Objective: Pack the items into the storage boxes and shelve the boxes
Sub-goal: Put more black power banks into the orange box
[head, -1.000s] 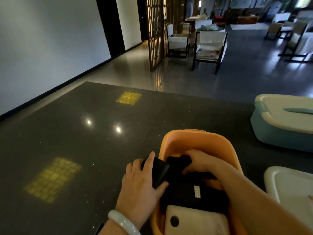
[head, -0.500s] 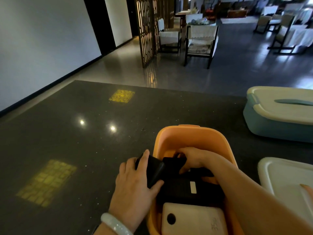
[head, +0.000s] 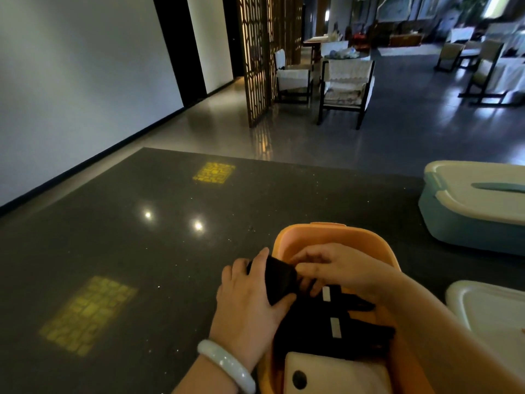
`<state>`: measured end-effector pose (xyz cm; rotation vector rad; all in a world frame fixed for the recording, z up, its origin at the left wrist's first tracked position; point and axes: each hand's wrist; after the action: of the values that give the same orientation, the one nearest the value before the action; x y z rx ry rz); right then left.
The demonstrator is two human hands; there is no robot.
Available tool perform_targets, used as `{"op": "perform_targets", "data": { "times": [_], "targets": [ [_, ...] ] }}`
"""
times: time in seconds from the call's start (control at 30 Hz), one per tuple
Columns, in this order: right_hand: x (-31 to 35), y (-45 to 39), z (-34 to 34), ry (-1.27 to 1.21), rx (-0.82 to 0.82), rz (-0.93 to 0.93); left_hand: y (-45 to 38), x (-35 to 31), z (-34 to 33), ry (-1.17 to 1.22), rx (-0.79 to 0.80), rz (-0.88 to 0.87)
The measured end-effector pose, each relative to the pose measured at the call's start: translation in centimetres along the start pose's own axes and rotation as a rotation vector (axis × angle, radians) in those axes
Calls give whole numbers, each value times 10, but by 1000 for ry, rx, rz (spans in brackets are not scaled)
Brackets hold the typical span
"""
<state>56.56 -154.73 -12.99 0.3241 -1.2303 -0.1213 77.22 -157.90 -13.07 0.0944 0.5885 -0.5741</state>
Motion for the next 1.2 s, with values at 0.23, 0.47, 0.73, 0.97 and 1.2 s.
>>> {"op": "perform_targets", "data": {
  "times": [0.23, 0.47, 0.73, 0.97, 1.2],
  "targets": [
    [10, 12, -14, -392, -188, 0, -30, -21, 1, 142, 58, 6],
    [6, 24, 7, -423, -157, -3, -43, -14, 20, 879, 413, 264],
    [10, 34, -10, 329, -302, -15, -36, -9, -11, 1104, 174, 440],
    [2, 27, -2, 665, -432, 177, -29, -17, -22, 1207, 130, 361],
    [-15, 4, 34, 728, -341, 142, -29, 12, -21, 443, 151, 174]
  ]
}}
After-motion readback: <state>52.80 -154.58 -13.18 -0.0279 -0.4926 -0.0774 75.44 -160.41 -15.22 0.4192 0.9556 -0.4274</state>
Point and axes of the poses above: each hand's wrist, its own y-axis away from the middle knuckle, its own z-axis out of the back of the hand, x = y × z
